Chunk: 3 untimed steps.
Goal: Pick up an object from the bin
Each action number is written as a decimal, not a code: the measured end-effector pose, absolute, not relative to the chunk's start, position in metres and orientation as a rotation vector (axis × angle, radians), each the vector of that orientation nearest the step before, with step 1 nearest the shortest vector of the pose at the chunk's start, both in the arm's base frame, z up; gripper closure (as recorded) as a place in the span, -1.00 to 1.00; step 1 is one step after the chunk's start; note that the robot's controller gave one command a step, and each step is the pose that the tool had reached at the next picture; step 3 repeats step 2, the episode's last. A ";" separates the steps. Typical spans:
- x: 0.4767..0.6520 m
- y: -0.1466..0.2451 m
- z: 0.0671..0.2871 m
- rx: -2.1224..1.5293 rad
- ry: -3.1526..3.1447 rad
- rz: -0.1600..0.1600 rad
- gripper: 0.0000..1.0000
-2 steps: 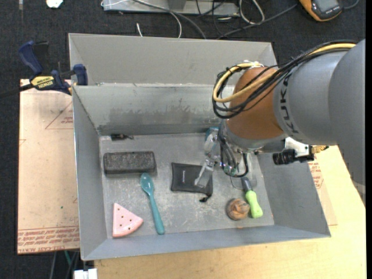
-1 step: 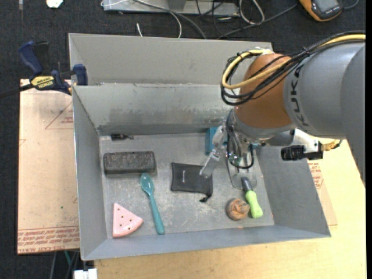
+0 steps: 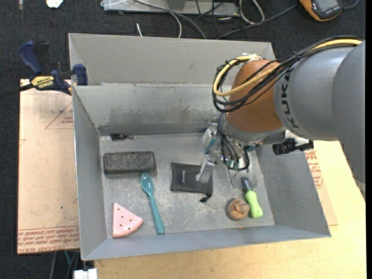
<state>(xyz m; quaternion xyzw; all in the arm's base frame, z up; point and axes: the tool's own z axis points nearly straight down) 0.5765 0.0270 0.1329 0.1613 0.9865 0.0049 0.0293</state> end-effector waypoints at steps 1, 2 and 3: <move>0.582 0.048 0.071 0.332 3.061 0.010 1.00; 0.582 0.048 0.071 0.332 3.061 0.010 1.00; 0.582 0.048 0.071 0.332 3.061 0.010 1.00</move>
Offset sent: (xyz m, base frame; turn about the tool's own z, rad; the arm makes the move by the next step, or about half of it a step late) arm 0.0000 0.0000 0.0000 0.0000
